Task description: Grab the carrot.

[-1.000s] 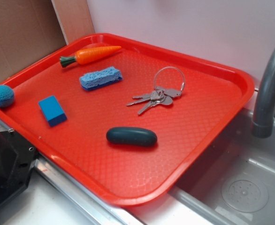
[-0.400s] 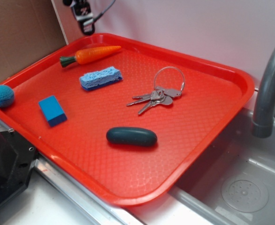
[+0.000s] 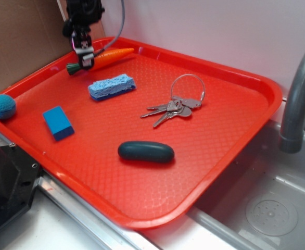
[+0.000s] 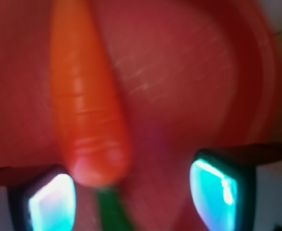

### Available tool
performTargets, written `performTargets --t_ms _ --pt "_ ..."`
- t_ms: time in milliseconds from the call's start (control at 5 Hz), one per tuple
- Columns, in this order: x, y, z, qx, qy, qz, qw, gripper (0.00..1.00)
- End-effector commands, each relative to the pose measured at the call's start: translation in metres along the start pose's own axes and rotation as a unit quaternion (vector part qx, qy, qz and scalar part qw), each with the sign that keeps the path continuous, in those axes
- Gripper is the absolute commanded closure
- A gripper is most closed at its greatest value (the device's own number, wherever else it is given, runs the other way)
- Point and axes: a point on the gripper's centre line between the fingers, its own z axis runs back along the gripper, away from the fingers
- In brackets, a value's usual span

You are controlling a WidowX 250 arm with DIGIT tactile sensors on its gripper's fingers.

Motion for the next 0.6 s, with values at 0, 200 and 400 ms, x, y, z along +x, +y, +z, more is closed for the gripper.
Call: performTargets --t_ms 0,200,400 --pt "0.0005 0.0037 -0.0171 0.016 0.016 0.043 0.999 1.0" --pt "-0.002 0.0034 -0.0151 0.027 0.013 0.048 0.998 1.0" --pt "-0.0033 0.0058 -0.0077 0.035 0.003 0.062 0.997 1.0"
